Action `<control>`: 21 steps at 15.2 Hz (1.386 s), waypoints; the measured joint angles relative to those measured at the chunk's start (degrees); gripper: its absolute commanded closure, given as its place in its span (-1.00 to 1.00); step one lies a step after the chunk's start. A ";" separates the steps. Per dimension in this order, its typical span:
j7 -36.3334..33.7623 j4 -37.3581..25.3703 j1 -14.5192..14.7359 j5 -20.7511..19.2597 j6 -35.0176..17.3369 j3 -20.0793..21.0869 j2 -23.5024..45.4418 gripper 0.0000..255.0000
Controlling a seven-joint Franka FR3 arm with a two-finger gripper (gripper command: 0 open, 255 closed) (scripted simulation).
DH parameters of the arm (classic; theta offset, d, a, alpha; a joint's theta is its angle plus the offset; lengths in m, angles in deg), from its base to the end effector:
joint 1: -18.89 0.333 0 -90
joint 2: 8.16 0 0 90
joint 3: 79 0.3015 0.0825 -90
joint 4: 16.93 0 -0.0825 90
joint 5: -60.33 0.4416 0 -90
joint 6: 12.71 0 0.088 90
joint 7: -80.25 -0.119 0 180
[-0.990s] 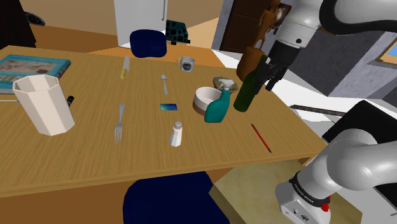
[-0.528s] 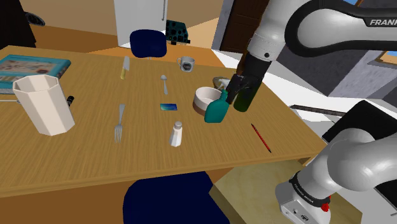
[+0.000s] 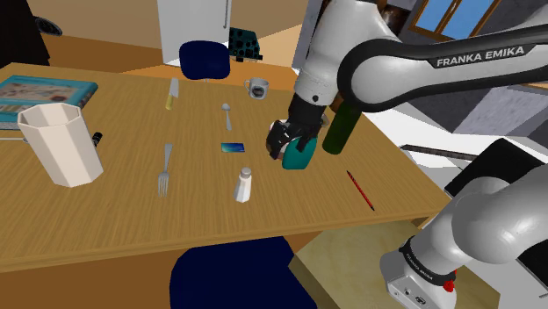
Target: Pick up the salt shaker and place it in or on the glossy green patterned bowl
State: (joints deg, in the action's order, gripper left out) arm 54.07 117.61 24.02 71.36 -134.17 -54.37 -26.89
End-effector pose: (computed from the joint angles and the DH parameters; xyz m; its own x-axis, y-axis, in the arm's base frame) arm 0.4441 0.2649 0.4017 0.9975 -0.0490 0.0509 -0.0456 -0.9968 -0.0662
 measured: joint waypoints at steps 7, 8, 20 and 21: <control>-9.98 -7.71 -0.56 -8.00 -7.67 5.83 14.70 -1.00; -10.93 -7.89 -0.42 -8.80 -8.56 6.18 15.81 -1.00; -14.06 -6.83 -0.02 -12.39 -14.00 6.74 20.75 -1.00; -14.07 -6.83 -0.02 -12.40 -14.01 6.74 20.76 -1.00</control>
State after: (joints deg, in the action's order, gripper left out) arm 40.01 110.78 23.99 58.96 -148.18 -47.64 -6.13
